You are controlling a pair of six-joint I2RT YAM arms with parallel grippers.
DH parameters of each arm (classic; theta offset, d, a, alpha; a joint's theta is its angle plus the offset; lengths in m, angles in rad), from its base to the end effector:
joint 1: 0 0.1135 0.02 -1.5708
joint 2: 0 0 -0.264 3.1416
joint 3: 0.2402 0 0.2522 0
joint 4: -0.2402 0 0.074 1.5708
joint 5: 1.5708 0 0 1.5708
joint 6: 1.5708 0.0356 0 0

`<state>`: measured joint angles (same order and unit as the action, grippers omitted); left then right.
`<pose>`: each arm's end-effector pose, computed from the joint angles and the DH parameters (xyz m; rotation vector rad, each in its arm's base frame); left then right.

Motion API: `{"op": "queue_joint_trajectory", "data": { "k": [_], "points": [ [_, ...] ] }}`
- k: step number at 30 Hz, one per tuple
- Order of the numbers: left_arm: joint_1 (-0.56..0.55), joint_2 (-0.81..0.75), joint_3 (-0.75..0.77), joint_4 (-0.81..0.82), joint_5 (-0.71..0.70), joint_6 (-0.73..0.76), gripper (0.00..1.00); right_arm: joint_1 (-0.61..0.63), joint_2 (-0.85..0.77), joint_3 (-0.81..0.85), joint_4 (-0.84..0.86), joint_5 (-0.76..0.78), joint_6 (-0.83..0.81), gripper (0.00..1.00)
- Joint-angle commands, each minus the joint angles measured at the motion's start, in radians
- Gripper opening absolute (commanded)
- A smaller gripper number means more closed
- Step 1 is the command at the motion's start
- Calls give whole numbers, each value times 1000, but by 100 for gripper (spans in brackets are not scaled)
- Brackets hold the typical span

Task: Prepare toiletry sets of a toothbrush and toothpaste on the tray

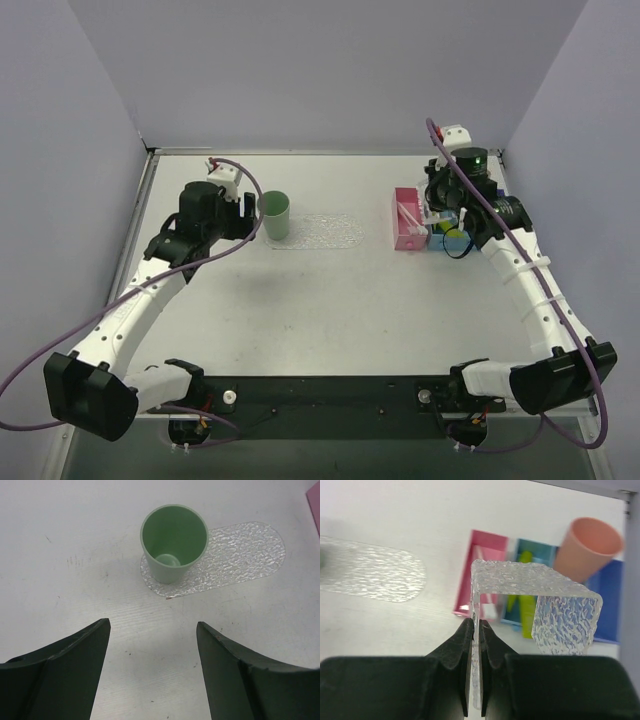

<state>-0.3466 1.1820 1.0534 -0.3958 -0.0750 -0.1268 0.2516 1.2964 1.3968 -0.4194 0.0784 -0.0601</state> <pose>0.2505 -0.0876 0.3311 0.1852 2.0921 -0.2074 0.2817 0.0695 0.4175 -0.2402 1.8738 0.0568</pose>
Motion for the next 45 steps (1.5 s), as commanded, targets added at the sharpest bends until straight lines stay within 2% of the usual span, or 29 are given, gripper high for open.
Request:
{"op": "queue_joint_trajectory", "data": {
  "k": [1, 7, 10, 16, 21, 33, 39, 45],
  "points": [
    [-8, -53, 25, 89, 75, -42, 80, 52, -68, -93, 226, -224, 180, 0],
    [-18, -79, 20, 244, 332, -195, 80, 107, -88, -176, 473, -489, 361, 0],
    [-46, -94, -6, 349, 411, -291, 80, 121, -94, -208, 574, -583, 440, 0],
    [-69, -91, -107, 667, 590, -522, 80, 141, -118, -246, 724, -703, 563, 0],
    [-77, -50, -119, 807, 705, -628, 80, 141, -152, -278, 850, -796, 640, 0],
    [-101, 59, -105, 1054, 794, -800, 79, 141, -178, -285, 923, -879, 704, 0],
    [-111, 97, -101, 1143, 807, -869, 69, 144, -177, -288, 939, -899, 727, 0],
    [-115, 119, -118, 1232, 827, -948, 54, 146, -172, -286, 947, -907, 735, 0]
  ]
}}
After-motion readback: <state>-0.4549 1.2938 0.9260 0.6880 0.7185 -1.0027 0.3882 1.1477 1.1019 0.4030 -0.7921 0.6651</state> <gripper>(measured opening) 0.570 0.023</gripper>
